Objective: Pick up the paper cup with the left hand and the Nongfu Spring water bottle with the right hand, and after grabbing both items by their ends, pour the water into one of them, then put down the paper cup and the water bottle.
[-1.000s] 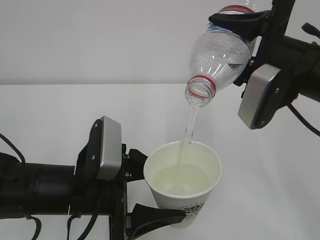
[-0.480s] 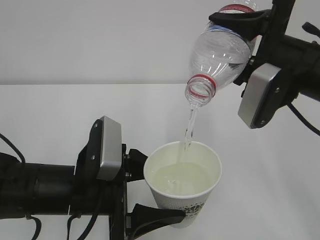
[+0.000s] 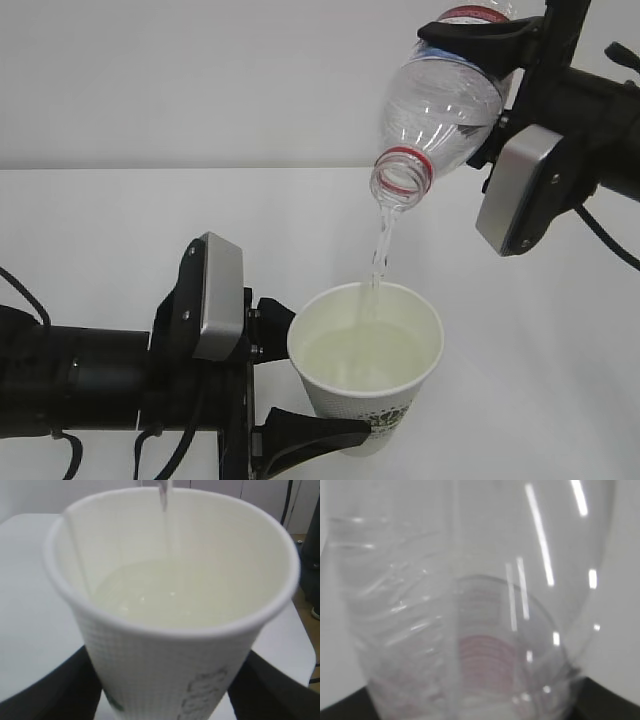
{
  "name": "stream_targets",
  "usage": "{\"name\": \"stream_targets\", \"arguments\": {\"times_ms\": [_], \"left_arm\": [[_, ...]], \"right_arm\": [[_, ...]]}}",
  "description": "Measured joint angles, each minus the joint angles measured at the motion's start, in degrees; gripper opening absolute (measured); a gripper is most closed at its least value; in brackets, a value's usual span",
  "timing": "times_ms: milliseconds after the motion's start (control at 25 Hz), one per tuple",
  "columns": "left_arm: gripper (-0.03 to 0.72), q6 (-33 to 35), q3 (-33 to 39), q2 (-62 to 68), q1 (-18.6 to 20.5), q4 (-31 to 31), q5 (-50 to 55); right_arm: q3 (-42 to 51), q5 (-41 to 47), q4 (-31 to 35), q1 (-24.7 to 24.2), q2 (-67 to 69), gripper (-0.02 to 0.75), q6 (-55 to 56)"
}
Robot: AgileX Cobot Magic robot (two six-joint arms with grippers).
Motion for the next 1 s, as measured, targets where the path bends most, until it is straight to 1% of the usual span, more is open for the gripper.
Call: {"name": "stream_targets", "arguments": {"times_ms": [400,680,1000], "left_arm": [[0.535,0.00,0.00,0.00,0.00,0.00,0.00],[0.535,0.27,0.00,0.00,0.00,0.00,0.00],[0.535,0.49,0.00,0.00,0.00,0.00,0.00]], "right_arm": [[0.00,0.00,0.00,0.00,0.00,0.412,0.00],[0.00,-0.18,0.04,0.00,0.00,0.412,5.35],[0.00,-0.43,0.17,0.00,0.00,0.412,6.71]]}}
